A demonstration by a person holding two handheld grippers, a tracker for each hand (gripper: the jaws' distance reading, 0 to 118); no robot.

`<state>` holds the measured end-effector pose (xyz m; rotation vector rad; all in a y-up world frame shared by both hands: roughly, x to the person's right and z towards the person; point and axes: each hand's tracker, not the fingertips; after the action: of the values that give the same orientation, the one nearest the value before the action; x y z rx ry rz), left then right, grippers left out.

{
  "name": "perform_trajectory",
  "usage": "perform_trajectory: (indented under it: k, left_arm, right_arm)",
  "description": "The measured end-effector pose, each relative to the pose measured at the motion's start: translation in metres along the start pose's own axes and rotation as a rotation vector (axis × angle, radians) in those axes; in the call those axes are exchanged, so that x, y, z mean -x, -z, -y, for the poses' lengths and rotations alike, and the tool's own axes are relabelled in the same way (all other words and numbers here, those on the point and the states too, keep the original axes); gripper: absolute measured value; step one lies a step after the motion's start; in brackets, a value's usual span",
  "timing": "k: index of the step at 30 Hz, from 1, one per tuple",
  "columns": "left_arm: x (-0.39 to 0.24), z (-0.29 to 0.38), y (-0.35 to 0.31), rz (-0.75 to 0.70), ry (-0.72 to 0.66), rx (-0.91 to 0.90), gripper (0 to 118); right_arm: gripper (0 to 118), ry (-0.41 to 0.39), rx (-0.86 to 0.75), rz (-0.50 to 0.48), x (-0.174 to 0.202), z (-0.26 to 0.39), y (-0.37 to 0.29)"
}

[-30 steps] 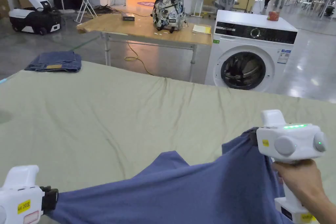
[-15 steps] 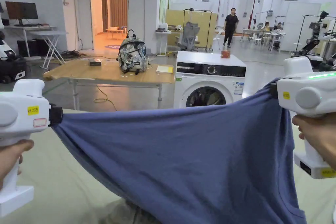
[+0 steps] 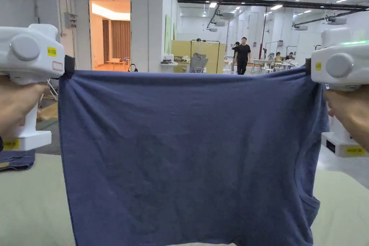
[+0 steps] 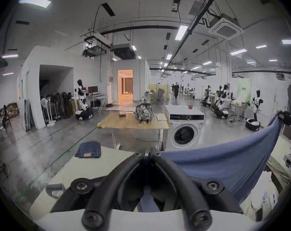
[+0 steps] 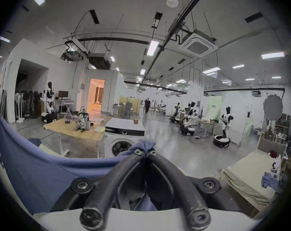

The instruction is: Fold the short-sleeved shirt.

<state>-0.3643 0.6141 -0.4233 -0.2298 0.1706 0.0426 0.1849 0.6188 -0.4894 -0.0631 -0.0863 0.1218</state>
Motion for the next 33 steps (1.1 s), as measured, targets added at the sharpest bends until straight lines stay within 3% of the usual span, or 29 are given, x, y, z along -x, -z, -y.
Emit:
perform_trajectory:
  k: [8, 17, 25, 33]
  left_arm:
    - [0.003, -0.019, 0.012, -0.034, -0.026, -0.075, 0]
    - [0.006, 0.042, 0.017, -0.058, -0.001, -0.035, 0]
    - [0.01, 0.129, -0.012, -0.032, -0.002, 0.055, 0]
    - [0.024, 0.224, -0.084, -0.005, -0.05, 0.081, 0]
  right_arm:
    - [0, -0.006, -0.068, 0.005, 0.018, -0.021, 0.017]
    - [0, -0.032, -0.035, 0.009, 0.029, 0.042, 0.007]
    - [0, -0.063, 0.01, -0.007, 0.021, 0.104, -0.052]
    - [0, -0.06, 0.078, -0.034, 0.004, 0.18, -0.144]
